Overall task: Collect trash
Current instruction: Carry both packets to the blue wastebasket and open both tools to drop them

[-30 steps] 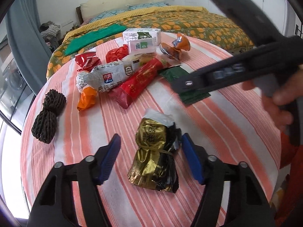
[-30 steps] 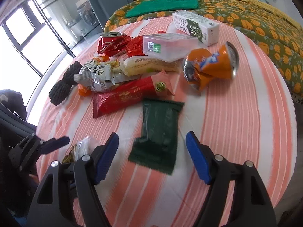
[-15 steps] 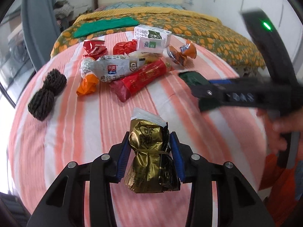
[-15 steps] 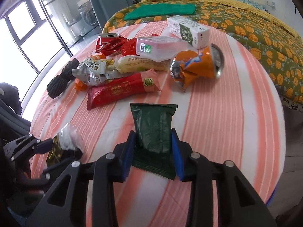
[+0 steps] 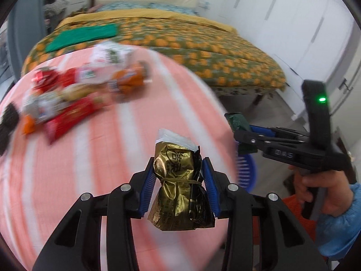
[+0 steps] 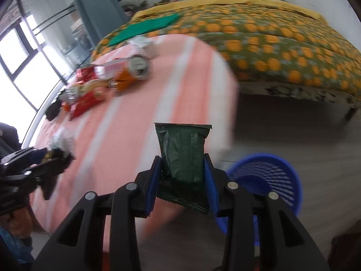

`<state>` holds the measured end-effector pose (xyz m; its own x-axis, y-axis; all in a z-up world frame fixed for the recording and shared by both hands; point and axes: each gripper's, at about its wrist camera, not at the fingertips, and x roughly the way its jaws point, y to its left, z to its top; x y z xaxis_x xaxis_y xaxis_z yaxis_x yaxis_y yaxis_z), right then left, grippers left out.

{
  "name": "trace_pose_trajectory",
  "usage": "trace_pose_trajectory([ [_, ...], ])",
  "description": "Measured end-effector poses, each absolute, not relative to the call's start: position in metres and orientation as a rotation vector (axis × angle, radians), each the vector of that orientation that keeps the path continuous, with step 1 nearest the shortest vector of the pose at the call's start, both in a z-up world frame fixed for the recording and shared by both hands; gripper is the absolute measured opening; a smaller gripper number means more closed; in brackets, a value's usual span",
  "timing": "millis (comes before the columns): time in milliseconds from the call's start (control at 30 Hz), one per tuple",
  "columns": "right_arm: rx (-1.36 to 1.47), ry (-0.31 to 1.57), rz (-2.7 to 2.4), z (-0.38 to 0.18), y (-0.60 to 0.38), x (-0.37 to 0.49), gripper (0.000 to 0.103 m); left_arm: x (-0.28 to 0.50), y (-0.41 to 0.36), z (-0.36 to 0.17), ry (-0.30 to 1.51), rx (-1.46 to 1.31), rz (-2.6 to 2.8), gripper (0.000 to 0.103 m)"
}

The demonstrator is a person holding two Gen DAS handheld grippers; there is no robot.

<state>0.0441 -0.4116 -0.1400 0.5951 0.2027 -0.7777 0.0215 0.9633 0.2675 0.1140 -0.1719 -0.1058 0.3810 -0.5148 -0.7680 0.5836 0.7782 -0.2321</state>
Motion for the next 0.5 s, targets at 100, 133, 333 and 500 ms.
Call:
trace_pose_trajectory([
  [100,0.3,0.961,0.027,-0.157,-0.461,0.031,0.036,0.101,-0.214,-0.107,0.953,0.102,-0.76,0.041],
  [133,0.309,0.969,0.01,-0.162,-0.472,0.028,0.036,0.096,-0.231,-0.109,0.96,0.11,-0.78,0.041],
  [333,0.367,1.02,-0.068,-0.198,-0.532,0.018,0.036,0.076,-0.318,-0.138,1.009,0.161,-0.847,0.041],
  [500,0.422,1.033,-0.092,-0.22,-0.565,0.014,0.036,0.07,-0.375,-0.177,1.047,0.201,-0.844,0.042],
])
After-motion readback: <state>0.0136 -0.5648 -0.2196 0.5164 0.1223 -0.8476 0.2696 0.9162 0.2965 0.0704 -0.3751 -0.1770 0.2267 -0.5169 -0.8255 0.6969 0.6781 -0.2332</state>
